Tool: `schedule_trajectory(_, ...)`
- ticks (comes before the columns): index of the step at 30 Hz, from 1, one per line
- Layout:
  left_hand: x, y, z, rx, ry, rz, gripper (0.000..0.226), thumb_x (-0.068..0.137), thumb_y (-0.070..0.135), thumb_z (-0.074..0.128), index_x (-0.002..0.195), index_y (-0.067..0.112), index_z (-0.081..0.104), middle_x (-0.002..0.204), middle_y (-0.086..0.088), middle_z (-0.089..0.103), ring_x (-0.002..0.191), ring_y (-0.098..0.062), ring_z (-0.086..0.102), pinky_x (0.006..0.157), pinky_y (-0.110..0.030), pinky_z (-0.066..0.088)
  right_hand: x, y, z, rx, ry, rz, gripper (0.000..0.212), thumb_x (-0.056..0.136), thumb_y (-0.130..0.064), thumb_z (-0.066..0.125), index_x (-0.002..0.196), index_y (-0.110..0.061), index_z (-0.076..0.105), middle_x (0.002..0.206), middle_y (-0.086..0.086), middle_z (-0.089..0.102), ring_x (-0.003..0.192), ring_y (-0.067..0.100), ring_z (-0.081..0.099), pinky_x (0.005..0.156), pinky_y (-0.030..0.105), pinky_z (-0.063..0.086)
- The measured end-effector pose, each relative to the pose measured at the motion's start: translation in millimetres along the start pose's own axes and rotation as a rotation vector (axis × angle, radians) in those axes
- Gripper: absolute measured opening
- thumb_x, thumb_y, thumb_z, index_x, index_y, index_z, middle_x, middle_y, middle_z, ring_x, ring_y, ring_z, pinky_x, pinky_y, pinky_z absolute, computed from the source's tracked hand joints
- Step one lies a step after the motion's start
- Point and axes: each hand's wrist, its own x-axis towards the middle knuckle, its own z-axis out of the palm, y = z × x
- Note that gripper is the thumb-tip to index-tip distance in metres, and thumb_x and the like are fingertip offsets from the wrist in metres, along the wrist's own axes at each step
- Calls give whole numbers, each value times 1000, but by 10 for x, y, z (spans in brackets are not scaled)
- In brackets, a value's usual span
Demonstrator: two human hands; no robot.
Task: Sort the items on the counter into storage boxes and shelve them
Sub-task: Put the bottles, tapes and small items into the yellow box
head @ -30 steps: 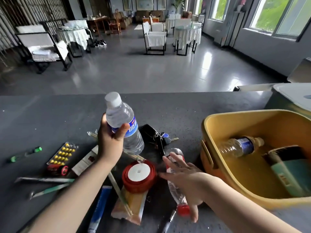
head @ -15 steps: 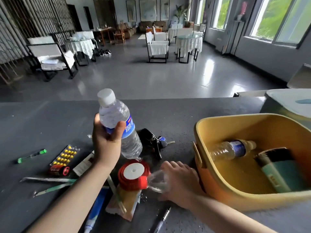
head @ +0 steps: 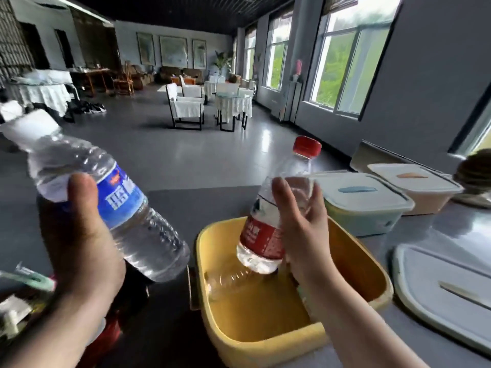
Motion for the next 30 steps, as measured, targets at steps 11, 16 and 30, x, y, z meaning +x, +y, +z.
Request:
schedule_trajectory(11,-895,-561,1041,402,-1062,-97,61,63,77,62,110,41,50,100,14,69,93,-3,65,83,-21,48,545,501,-1216,-181,196,70,42,64,-66,69,94,-40,55,91,-11,69,84,5,68,84,44,56)
schedule_trajectory(16,-1096,-966,1040,870,-1449,-124,56,68,76,59,108,47,33,98,23,56,86,6,57,71,-12,47,627,644,-1437,-214,169,77,37,70,-62,71,95,-41,53,97,-8,67,93,13,67,89,51,53)
schedule_trajectory(30,-715,-959,1645,1071,-1290,364,72,65,81,54,117,39,28,106,10,52,81,-6,48,63,-24,36,622,1019,-1617,-286,137,109,48,64,-71,71,101,-46,53,98,-15,69,92,4,66,86,43,53)
